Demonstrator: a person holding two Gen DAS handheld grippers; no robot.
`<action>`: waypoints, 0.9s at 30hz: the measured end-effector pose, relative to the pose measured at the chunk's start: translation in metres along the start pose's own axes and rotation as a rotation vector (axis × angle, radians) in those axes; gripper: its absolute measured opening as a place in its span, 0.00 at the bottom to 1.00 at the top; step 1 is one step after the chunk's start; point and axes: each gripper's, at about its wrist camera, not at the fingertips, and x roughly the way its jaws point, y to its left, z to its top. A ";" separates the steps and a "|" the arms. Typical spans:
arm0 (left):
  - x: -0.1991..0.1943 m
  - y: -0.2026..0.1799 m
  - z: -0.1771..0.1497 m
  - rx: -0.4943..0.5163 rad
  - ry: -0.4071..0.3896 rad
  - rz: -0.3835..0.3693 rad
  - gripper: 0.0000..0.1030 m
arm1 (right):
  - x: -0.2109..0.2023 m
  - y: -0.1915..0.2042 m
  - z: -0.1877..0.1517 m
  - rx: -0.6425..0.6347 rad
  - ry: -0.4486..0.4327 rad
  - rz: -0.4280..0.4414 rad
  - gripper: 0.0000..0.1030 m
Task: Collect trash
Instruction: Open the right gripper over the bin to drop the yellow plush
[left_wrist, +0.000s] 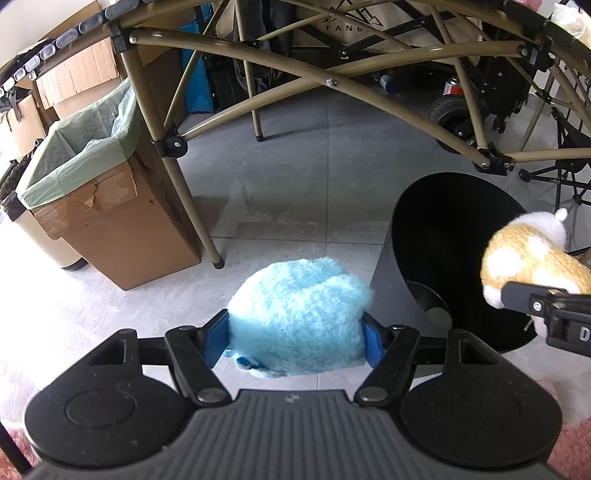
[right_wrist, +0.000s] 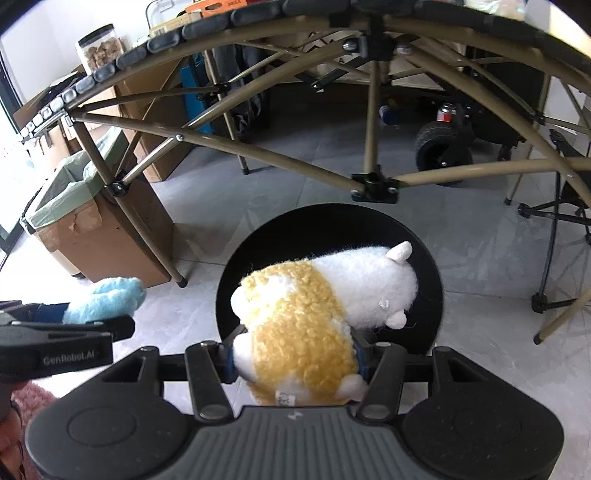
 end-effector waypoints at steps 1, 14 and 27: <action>0.001 0.001 0.000 -0.002 0.003 0.003 0.69 | 0.004 0.001 0.002 -0.001 0.004 0.002 0.52; 0.013 0.002 0.007 -0.005 0.027 0.012 0.69 | 0.052 -0.002 0.017 0.040 0.073 -0.024 0.52; 0.020 -0.002 0.011 0.006 0.036 0.007 0.69 | 0.069 -0.019 0.018 0.128 0.114 -0.045 0.66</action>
